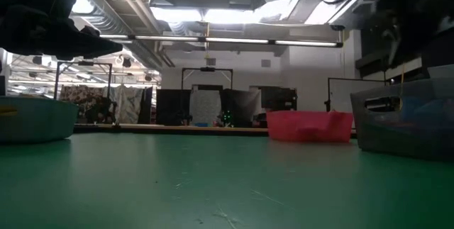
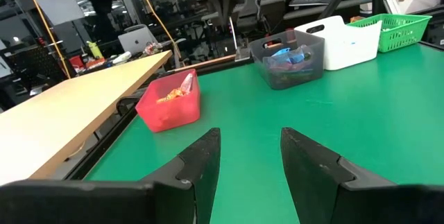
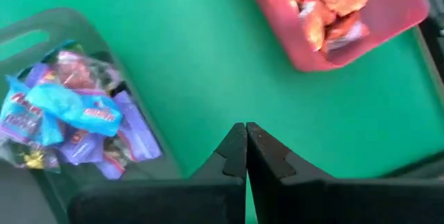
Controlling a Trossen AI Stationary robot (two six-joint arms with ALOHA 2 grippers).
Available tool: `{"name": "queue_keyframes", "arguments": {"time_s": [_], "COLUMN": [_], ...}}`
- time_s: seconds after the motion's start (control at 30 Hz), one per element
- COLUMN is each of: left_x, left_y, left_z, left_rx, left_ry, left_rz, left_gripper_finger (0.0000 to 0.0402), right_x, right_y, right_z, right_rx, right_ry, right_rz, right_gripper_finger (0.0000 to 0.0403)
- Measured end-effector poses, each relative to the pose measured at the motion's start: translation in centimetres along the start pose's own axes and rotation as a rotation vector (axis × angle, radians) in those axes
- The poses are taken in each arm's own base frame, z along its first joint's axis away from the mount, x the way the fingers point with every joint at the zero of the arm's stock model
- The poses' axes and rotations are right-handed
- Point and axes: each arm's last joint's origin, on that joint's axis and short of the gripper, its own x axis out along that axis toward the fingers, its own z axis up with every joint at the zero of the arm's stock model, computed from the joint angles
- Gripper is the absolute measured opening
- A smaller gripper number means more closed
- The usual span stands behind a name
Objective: Sort candy
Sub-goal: Return to Home Position
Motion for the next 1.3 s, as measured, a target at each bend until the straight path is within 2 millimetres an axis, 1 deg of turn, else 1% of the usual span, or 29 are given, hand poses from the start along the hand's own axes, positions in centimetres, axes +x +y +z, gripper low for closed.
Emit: {"name": "queue_keyframes", "arguments": {"time_s": [0.07, 0.1, 0.2, 0.33, 0.47, 0.6, 0.7, 0.83, 0.93, 1.0, 1.3], "left_x": [0.0, 0.0, 0.0, 0.0, 0.0, 0.0, 0.0, 0.0, 0.0, 0.0, 0.0], "left_y": [0.0, 0.0, 0.0, 0.0, 0.0, 0.0, 0.0, 0.0, 0.0, 0.0, 0.0], "left_z": [0.0, 0.0, 0.0, 0.0, 0.0, 0.0, 0.0, 0.0, 0.0, 0.0, 0.0], "left_rx": [0.000, 0.000, 0.000, 0.000, 0.000, 0.000, 0.000, 0.000, 0.000, 0.000, 0.000], "left_ry": [0.000, 0.000, 0.000, 0.000, 0.000, 0.000, 0.000, -0.001, 0.000, 0.000, -0.001], "left_rz": [0.000, 0.001, 0.002, 0.005, 0.005, 0.005, 0.005, 0.006, 0.006, 0.006, 0.006], "left_gripper_finger": [0.0141, 0.0141, 0.0141, 0.0141, 0.0141, 0.0141, 0.0141, 0.0141, 0.0141, 0.0141, 0.0141], "right_x": [0.3, 0.2, -2.0, -4.2, -6.0, -6.8, -6.1, -3.9, -1.7, -0.5, 3.4], "right_y": [0.2, 0.2, 0.3, 0.5, 0.6, 0.6, 0.7, 1.1, 1.3, 1.4, 1.6], "right_z": [-1.6, -2.2, -2.2, -2.9, -3.3, -3.2, -2.7, -1.9, -1.8, -1.8, -2.7], "right_rx": [0.005, 0.007, 0.024, 0.006, 0.014, 0.005, -0.027, -0.099, -0.124, -0.125, -0.107], "right_ry": [-0.055, -0.098, -0.349, -0.600, -0.802, -0.960, -1.035, -1.113, -1.133, -1.130, -1.032], "right_rz": [0.012, 0.010, 0.045, 0.116, 0.165, 0.171, 0.213, 0.308, 0.341, 0.342, 0.354], "right_gripper_finger": [0.0003, 0.0002, 0.0002, 0.0002, 0.0002, 0.0002, 0.0002, 0.0002, 0.0003, 0.0003, 0.0003]}}
